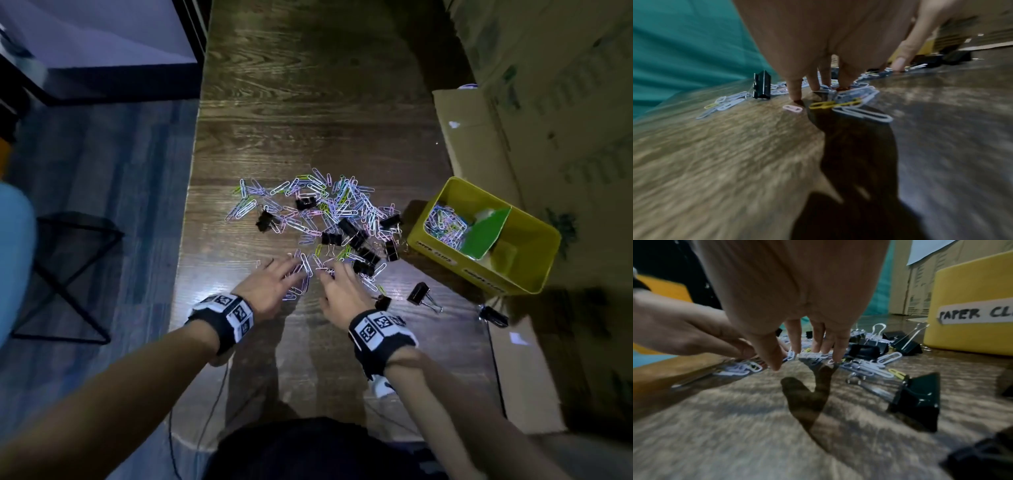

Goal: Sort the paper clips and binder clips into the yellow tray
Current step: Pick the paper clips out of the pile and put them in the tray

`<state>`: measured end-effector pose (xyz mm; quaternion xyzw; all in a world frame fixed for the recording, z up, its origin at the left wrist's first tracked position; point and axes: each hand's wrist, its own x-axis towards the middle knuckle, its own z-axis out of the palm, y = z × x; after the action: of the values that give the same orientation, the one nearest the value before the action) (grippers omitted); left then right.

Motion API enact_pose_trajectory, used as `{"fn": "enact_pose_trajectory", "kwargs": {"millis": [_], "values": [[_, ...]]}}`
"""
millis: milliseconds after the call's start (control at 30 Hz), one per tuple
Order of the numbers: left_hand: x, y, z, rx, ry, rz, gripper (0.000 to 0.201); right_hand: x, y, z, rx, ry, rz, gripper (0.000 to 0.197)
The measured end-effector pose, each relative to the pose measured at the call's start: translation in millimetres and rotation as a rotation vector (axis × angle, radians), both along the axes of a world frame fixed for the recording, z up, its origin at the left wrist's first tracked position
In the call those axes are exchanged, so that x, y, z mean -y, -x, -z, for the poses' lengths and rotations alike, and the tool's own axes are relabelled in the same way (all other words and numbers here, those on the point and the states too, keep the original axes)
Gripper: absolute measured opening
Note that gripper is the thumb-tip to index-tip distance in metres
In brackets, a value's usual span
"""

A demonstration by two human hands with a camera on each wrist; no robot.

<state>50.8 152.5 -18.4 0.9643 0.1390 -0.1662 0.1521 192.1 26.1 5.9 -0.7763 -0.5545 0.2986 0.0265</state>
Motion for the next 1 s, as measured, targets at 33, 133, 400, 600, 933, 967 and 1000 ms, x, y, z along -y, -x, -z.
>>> {"fn": "enact_pose_trajectory", "kwargs": {"millis": [33, 133, 400, 600, 933, 967, 1000], "values": [[3.6, 8.8, 4.2, 0.034, 0.001, 0.040, 0.077, 2.9, 4.2, 1.9, 0.002, -0.022, -0.024, 0.064], [4.4, 28.8, 15.6, 0.139, 0.085, -0.009, 0.073, 8.2, 9.2, 6.3, -0.022, -0.117, -0.034, 0.059], [11.0, -3.6, 5.9, -0.004, 0.081, -0.345, 0.053, 1.8, 21.9, 10.6, 0.014, -0.115, -0.116, 0.051], [24.5, 29.1, 7.1, 0.219, 0.169, -0.249, 0.052, -4.6, 16.7, 16.2, 0.055, -0.101, 0.076, 0.079], [42.0, 22.0, -9.9, -0.049, 0.196, -0.657, 0.080, -6.6, 40.8, 19.1, -0.030, -0.017, -0.017, 0.069], [44.3, 19.2, -9.3, -0.026, 0.224, -0.679, 0.073, -6.9, 42.7, 19.2, -0.038, -0.023, -0.023, 0.062], [46.2, 17.2, -9.0, -0.004, 0.246, -0.683, 0.064, -7.1, 44.2, 19.5, -0.044, -0.033, -0.029, 0.055]]}}
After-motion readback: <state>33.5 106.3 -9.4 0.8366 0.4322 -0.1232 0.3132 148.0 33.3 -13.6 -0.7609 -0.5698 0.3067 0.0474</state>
